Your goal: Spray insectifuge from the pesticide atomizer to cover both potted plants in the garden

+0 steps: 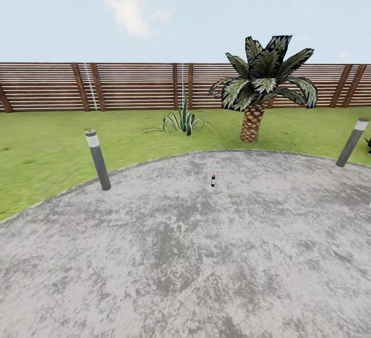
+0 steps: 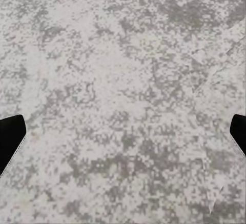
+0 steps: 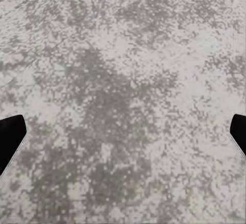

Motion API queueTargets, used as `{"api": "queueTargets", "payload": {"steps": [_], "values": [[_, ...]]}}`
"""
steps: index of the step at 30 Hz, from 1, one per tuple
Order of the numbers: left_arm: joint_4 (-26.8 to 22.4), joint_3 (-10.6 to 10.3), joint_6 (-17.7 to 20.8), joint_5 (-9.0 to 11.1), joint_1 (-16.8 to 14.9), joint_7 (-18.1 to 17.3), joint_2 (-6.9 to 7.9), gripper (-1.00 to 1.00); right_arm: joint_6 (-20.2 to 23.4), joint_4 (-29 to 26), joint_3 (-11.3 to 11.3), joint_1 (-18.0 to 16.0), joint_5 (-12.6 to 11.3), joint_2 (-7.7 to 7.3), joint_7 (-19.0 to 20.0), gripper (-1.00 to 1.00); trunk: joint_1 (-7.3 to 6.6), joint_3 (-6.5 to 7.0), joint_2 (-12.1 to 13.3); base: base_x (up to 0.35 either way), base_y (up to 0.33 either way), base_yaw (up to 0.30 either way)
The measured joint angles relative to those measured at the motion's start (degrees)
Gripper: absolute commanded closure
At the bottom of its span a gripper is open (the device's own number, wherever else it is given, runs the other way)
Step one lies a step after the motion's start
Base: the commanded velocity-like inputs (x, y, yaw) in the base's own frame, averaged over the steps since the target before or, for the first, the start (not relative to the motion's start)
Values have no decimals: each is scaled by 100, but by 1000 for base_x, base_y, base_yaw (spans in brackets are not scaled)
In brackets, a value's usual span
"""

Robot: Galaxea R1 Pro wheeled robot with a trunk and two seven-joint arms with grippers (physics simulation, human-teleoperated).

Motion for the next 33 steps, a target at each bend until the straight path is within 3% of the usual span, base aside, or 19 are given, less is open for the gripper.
{"api": "queueTargets", "payload": {"steps": [11,33], "values": [[5,1,0,0,-1,0,0,-100,0,0,-4,1,-1,0,0,-100,0,0,0,337,0,-46],[0,1,-1,0,-2,0,-1,-100,1,9,-8,1,-1,-1,0,-100,0,29,0,337,27,-282]]}}
